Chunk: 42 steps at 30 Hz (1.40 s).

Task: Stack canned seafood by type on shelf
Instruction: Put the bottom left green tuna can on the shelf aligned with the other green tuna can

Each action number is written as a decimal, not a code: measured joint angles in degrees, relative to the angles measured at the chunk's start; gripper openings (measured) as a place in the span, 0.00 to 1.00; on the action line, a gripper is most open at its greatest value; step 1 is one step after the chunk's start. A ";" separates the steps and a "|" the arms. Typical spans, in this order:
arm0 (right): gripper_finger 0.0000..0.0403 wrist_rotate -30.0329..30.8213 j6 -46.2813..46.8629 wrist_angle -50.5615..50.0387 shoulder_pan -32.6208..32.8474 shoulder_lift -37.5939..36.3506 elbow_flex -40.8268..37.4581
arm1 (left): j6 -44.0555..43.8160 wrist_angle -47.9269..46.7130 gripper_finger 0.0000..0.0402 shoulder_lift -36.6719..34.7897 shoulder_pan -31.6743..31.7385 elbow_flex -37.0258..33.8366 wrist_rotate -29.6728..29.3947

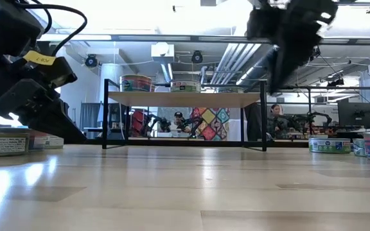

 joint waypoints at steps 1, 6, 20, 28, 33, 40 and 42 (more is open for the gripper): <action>0.52 -0.01 2.09 -0.16 0.55 -1.05 -1.49 | -0.01 0.00 0.00 0.00 0.00 0.00 0.00; 0.43 0.78 13.21 -3.70 3.90 -6.83 -6.81 | -0.02 0.05 0.00 0.00 0.00 0.00 0.00; 0.24 17.05 46.75 -32.56 13.52 -12.34 -8.05 | -0.02 0.49 0.00 0.00 0.00 0.00 -0.02; 0.11 26.18 61.58 -41.53 12.55 -12.34 -8.04 | 0.04 1.33 0.00 0.00 0.00 0.00 -0.02; 0.01 28.76 58.14 -41.28 8.96 -12.34 -8.03 | 0.07 1.32 0.00 0.00 0.00 0.00 -0.02; 0.00 29.17 50.61 -40.03 1.89 -12.34 -8.03 | 0.20 1.29 0.00 0.00 0.00 0.00 -0.02; 0.00 29.16 48.41 -38.91 0.33 -12.33 -8.03 | 0.20 1.29 0.00 0.00 -0.02 0.00 -0.02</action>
